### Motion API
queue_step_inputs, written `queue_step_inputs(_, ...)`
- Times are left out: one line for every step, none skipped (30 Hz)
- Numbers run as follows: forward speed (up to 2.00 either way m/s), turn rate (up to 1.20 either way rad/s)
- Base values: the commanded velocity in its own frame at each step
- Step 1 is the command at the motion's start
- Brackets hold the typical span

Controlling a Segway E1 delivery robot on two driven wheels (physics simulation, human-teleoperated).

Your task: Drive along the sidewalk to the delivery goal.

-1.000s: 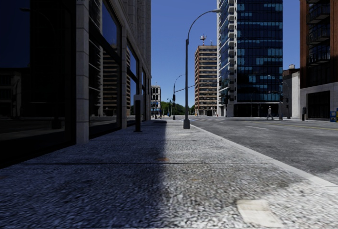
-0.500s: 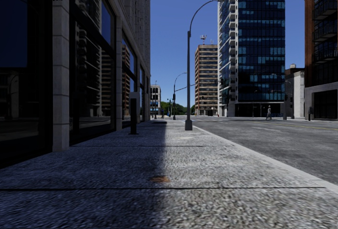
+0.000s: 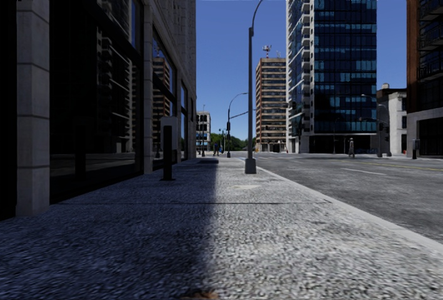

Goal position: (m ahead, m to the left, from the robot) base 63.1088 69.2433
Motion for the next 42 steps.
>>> queue_step_inputs(2.0,0.0)
queue_step_inputs(2.0,0.0)
queue_step_inputs(2.0,0.0)
queue_step_inputs(2.0,0.0)
queue_step_inputs(2.0,0.0)
queue_step_inputs(2.0,0.0)
queue_step_inputs(2.0,0.0)
queue_step_inputs(2.0,0.0)
queue_step_inputs(2.0,0.0)
queue_step_inputs(2.0,0.0)
queue_step_inputs(2.0,0.0)
queue_step_inputs(2.0,0.0)
queue_step_inputs(2.0,0.0)
queue_step_inputs(2.0,0.0)
queue_step_inputs(2.0,0.0)
queue_step_inputs(2.0,0.0)
queue_step_inputs(2.0,0.0)
queue_step_inputs(2.0,0.0)
queue_step_inputs(2.0,0.0)
queue_step_inputs(2.0,0.0)
queue_step_inputs(2.0,0.0)
queue_step_inputs(2.0,0.0)
queue_step_inputs(2.0,0.0)
queue_step_inputs(2.0,0.0)
queue_step_inputs(2.0,0.0)
queue_step_inputs(2.0,0.0)
queue_step_inputs(2.0,0.0)
queue_step_inputs(2.0,0.0)
queue_step_inputs(2.0,0.0)
queue_step_inputs(2.0,0.0)
queue_step_inputs(2.0,0.0)
queue_step_inputs(2.0,0.0)
queue_step_inputs(2.0,0.0)
queue_step_inputs(2.0,0.0)
queue_step_inputs(2.0,0.0)
queue_step_inputs(2.0,0.0)
queue_step_inputs(2.0,0.0)
queue_step_inputs(2.0,0.0)
queue_step_inputs(2.0,0.0)
queue_step_inputs(2.0,0.0)
queue_step_inputs(2.0,0.0)
queue_step_inputs(2.0,0.0)
